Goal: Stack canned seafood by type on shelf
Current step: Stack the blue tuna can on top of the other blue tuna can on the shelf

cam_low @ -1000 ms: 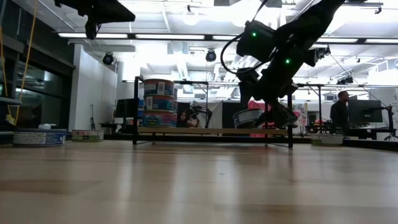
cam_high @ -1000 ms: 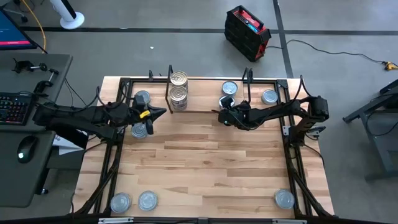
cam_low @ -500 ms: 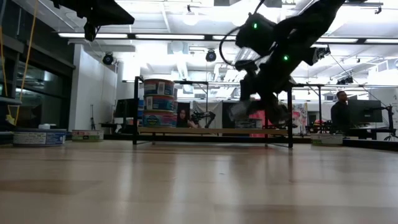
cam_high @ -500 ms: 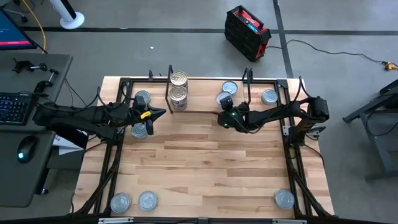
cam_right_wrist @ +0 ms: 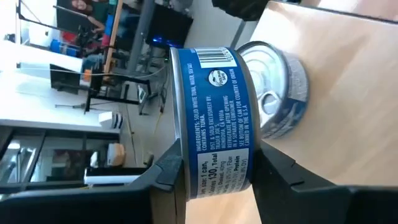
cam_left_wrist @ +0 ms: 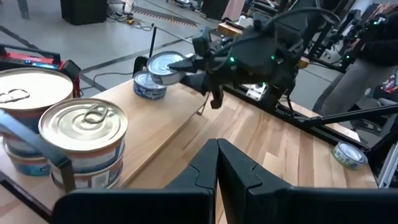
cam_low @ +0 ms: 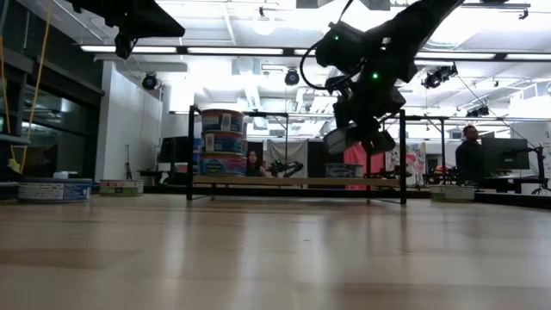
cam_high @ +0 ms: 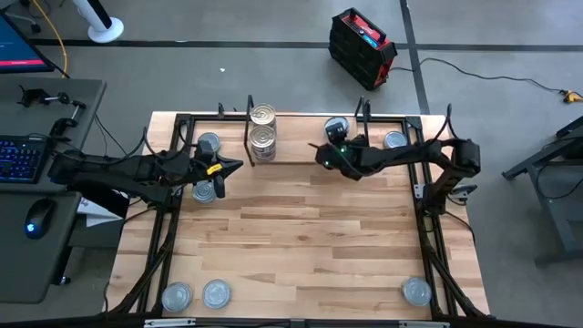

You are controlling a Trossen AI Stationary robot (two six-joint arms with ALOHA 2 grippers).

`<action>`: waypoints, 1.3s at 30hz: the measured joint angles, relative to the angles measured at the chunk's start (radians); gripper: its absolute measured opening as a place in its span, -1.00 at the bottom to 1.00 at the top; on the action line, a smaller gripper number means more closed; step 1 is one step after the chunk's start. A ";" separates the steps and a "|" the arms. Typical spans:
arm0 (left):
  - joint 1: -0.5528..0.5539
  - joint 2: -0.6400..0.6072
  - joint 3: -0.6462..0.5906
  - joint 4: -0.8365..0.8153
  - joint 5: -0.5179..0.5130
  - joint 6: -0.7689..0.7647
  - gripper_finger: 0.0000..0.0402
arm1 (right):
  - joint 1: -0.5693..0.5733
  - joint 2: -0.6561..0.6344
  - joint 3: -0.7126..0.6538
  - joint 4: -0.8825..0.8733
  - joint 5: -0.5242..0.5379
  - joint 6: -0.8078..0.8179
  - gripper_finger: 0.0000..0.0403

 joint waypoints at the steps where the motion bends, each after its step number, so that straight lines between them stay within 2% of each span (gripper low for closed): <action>1: 0.000 0.000 0.000 -0.003 0.000 -0.007 -1.00 | -0.010 0.000 0.004 0.001 -0.008 -0.008 -0.47; 8: 0.000 0.000 0.000 -0.009 0.000 -0.012 -1.00 | -0.059 0.002 0.013 0.004 -0.051 -0.039 -0.47; 13: 0.000 0.000 0.000 -0.015 0.000 -0.014 -1.00 | -0.089 0.009 0.014 0.005 -0.132 -0.044 -0.45; 19: 0.000 0.000 0.000 -0.022 0.000 -0.014 -1.00 | -0.110 0.012 0.013 0.003 -0.144 -0.037 0.00; 23: 0.000 0.000 0.000 -0.026 0.000 -0.016 -1.00 | -0.109 0.012 0.013 0.003 -0.145 0.010 0.17; 27: 0.000 0.000 0.000 -0.044 0.000 -0.018 -1.00 | -0.109 0.011 0.013 0.001 -0.148 0.103 0.19; 32: 0.000 0.000 0.000 -0.057 0.001 -0.021 -1.00 | -0.109 0.011 0.013 0.001 -0.153 0.117 0.16; 39: 0.000 0.000 0.000 -0.059 0.000 -0.021 -1.00 | -0.134 0.010 0.021 -0.039 -0.250 0.118 0.03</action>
